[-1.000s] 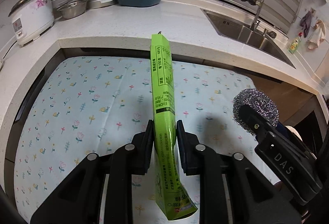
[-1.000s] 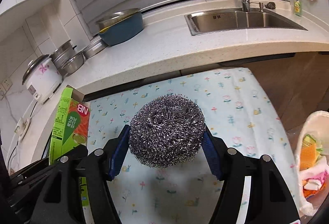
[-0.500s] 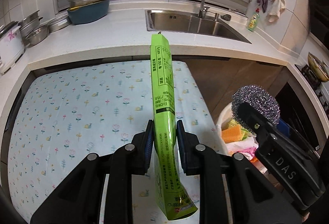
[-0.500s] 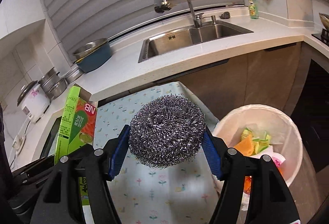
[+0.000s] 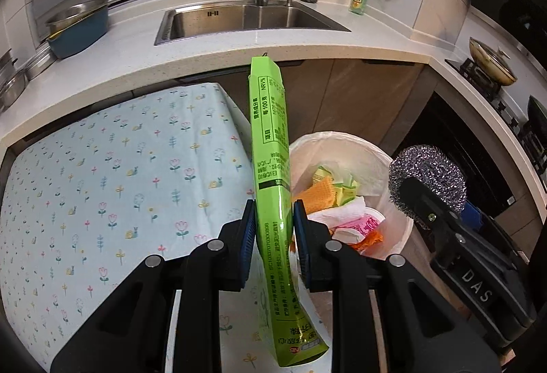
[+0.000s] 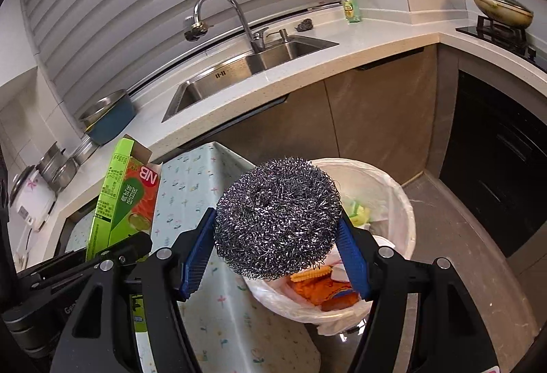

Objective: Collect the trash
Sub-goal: 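Carry the carton and steel wool over the bin and open both tools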

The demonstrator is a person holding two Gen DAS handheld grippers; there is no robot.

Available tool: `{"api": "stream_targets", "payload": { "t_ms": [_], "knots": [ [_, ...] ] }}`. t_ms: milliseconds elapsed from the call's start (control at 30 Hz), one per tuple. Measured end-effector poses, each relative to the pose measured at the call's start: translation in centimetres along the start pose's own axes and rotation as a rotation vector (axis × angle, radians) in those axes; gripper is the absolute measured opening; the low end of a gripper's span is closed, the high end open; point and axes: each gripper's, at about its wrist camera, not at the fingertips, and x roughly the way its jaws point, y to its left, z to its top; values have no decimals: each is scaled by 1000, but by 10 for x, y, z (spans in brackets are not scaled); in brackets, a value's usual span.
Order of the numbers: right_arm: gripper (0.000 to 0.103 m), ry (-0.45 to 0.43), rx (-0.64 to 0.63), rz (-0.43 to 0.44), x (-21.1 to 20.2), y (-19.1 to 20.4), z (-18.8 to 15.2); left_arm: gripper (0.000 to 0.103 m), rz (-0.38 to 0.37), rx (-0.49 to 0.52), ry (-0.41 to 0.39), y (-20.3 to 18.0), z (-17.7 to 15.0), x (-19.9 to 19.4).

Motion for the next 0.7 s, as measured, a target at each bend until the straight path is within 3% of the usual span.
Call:
{"api": "stream_targets", "payload": {
  "t_ms": [400, 533, 700],
  "knots": [
    [65, -6, 89, -57, -2, -60, -3, 23, -97, 103, 58, -51, 3, 41],
    [65, -7, 106, -65, 1, -71, 0, 45, -102, 110, 33, -57, 8, 47],
    [65, 0, 102, -65, 6, -73, 1, 46, -86, 81, 20, -49, 15, 50]
  ]
}}
